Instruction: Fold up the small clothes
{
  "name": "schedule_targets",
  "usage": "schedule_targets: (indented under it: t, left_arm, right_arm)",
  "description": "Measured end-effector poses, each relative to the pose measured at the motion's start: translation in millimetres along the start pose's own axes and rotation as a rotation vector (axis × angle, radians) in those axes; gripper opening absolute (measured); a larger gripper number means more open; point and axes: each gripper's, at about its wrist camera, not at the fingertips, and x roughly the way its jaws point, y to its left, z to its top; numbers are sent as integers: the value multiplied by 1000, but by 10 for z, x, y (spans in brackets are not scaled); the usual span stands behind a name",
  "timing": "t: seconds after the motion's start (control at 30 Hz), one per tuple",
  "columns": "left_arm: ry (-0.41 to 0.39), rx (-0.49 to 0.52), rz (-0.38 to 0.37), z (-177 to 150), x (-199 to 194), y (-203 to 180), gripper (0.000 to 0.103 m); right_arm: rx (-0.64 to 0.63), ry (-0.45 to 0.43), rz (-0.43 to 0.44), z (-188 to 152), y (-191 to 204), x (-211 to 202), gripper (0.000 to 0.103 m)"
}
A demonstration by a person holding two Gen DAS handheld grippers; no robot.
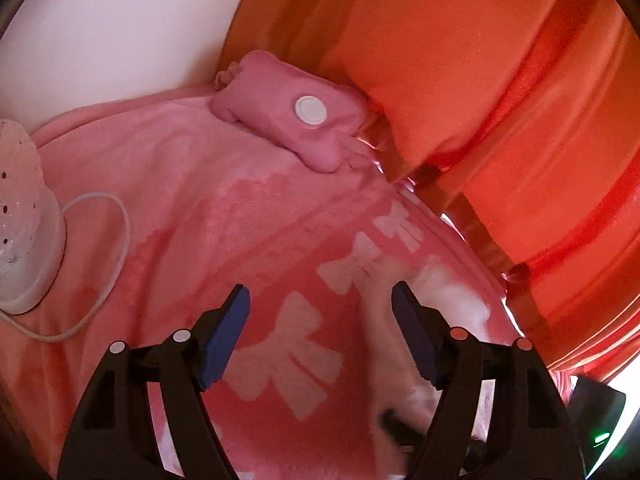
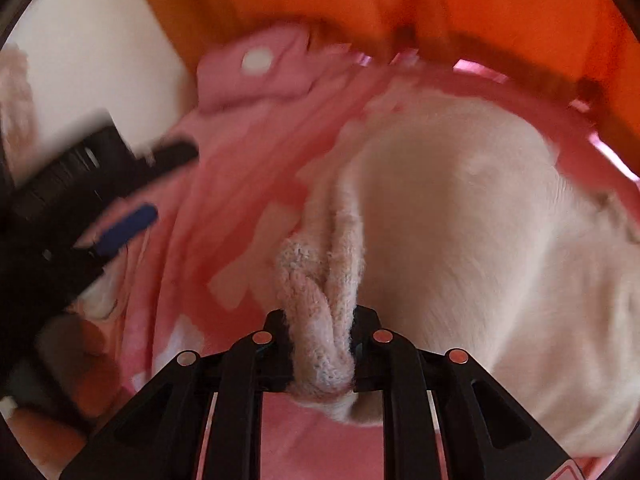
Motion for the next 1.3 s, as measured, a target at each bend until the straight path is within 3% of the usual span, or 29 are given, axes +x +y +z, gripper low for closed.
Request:
schedule_targets:
  t: [0.1,0.23,0.3,0.37,0.43,0.53,0.6,0.7,0.83,0.93,1.0,1.07,1.1,1.23,1.27,1.3]
  left_arm:
    - [11,-18,-10,41,48,35,71]
    - [28,4,-78,6,24,-62,71]
    - [56,42,-148,-68,18,-218,71]
    - [98,86,-218,-166,32,-400,71]
    - [156,134,-294,-326,43,-645,73]
    - [254,211,-397,-611,81,-1037,74]
    - [301,250,-433,-817,101,-1252,74]
    - [380,334,-460,-1220,181,-1608,74]
    - [382,401,-479,-1542,189,-1851,75]
    - [371,437,-494,-1662,213,-1992,81]
    - [367,463,-501,-1746,234,-2086,84]
    - [373,495,-474,-1800,262,-2141,84]
    - [378,509,-452,-1821,308,-2150,84]
    - [393,516,-426,-1863,352,-2120,85]
    - [394,517,-427,-1869,340,-2122,85]
    - [394,520,-427,-1869,338,-2126,85]
  right_arm:
    - [69,-62,49,75,-129,-207,14]
    - [253,-254,103,30,-815,-1099,14]
    - [401,-364,88,-263,-1411,-1644,14]
    - [531,-420,33,-669,-1922,-1980,14]
    - [646,-397,-105,-1190,-2412,-2136,14]
    - [775,-245,-227,-1736,-2920,-1886,16]
    - [767,-167,-261,-1934,-3039,-1675,17]
    - [773,-225,-196,-2035,-3019,-1777,23]
    - [803,-306,-120,-2090,-3114,-1965,28]
    - [834,-321,-97,-2043,-3199,-1904,46]
    - [843,-311,-95,-1991,-3248,-1830,49]
    - [845,-294,-76,-1922,-3306,-1757,46]
    - [830,-314,-73,-1901,-3278,-1780,29]
    - [742,-411,-147,-1829,-3209,-1961,27]
    - [747,-384,-160,-1839,-3253,-1919,28]
    - [768,-304,-163,-1858,-3311,-1759,29]
